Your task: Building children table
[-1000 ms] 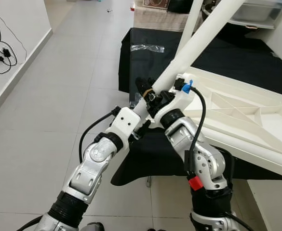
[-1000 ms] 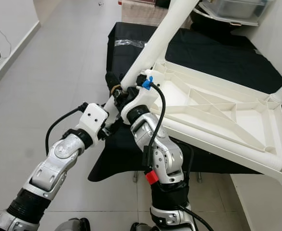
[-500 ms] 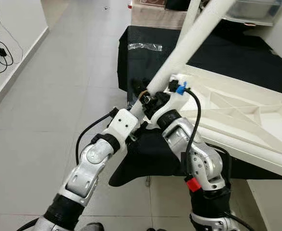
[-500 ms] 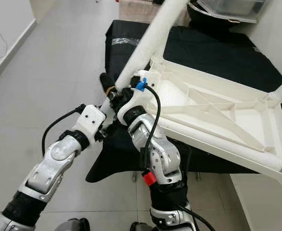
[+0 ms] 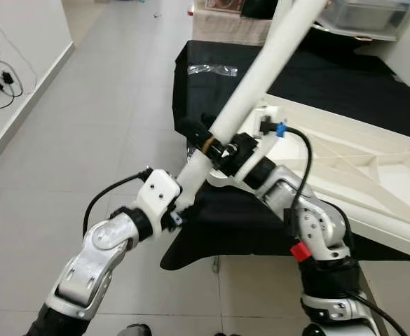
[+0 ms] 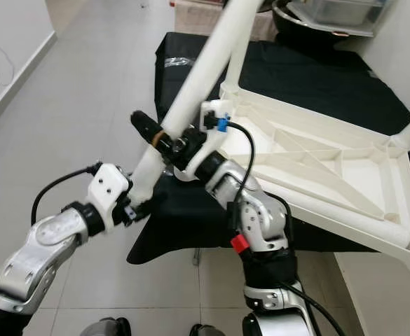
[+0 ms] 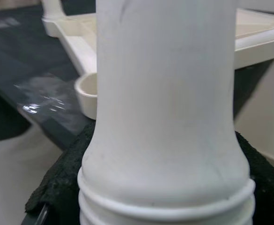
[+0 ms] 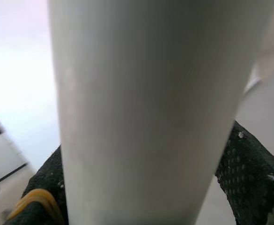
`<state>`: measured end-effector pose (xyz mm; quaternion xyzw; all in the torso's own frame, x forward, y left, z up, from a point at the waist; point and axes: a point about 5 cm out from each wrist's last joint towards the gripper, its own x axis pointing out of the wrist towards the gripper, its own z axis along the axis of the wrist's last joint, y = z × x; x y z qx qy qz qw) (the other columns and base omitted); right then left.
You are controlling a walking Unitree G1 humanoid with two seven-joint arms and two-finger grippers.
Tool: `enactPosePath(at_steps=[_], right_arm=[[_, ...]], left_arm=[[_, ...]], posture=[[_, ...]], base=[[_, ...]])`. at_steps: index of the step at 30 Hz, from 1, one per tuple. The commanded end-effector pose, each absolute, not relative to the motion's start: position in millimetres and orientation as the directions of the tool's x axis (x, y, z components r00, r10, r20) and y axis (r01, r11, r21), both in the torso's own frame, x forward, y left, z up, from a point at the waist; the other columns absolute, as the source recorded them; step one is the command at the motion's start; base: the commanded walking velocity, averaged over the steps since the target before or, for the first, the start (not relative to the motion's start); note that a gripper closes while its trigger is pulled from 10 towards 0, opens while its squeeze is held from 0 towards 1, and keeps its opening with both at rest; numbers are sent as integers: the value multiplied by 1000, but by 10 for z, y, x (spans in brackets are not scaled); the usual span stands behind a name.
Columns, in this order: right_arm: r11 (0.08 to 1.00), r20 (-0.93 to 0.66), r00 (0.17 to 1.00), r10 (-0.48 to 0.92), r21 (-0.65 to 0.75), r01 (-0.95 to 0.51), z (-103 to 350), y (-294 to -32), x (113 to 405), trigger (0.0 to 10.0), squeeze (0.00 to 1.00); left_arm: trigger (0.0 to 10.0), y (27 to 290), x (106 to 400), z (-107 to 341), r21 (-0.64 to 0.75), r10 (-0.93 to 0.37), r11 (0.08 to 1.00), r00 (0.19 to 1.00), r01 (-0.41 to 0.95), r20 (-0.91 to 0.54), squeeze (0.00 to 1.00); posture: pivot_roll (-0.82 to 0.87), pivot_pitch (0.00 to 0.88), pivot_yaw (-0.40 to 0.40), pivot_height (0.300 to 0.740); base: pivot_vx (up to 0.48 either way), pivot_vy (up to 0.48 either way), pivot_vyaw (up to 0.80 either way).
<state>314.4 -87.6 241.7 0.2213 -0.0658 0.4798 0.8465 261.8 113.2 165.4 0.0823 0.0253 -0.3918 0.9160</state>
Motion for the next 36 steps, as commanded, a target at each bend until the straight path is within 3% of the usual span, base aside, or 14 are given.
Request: enactPosePath(at_steps=[1,3,9,10,15,25,36], right_arm=[[368,331,464,822,314,-875,2419,-955,3129,10000,0],[295,323,378,868,277,-915,2410,-997,3098,10000,0],[240,311,313,897,250,-938,2409,-1042,3102,10000,0],[139,309,218,926,259,-956,2421,-1065,3051,10000,0],[44,293,123,948,262,-964,2406,-1069,2979,10000,0],[-40,301,42,953,260,-965,2408,-948,2928,10000,0],[-109,289,-27,957,270,-957,2412,-859,2882,10000,0]], left_arm=[[10000,1115,2498,1726,77,-767,632,636,771,-86,0],[10000,1145,2392,1710,4,-797,598,596,801,-98,0],[10000,1168,2311,1708,-80,-825,564,556,822,-105,0],[10000,1159,2281,1737,-147,-845,535,527,832,-88,0],[10000,1150,2254,1764,-202,-863,504,499,840,-77,0],[10000,1099,2108,1710,-259,-908,418,403,871,-113,0],[10000,1034,2078,1690,-287,-923,384,366,878,-118,0]], posture=[[101,133,-96,740],[101,135,-97,740],[105,133,-96,740],[105,136,-94,740],[102,136,-93,740],[102,139,-89,740],[97,141,-89,740]], base=[[0,0,0],[0,0,0],[0,0,0],[0,0,0],[0,0,0],[0,0,0],[0,0,0]])
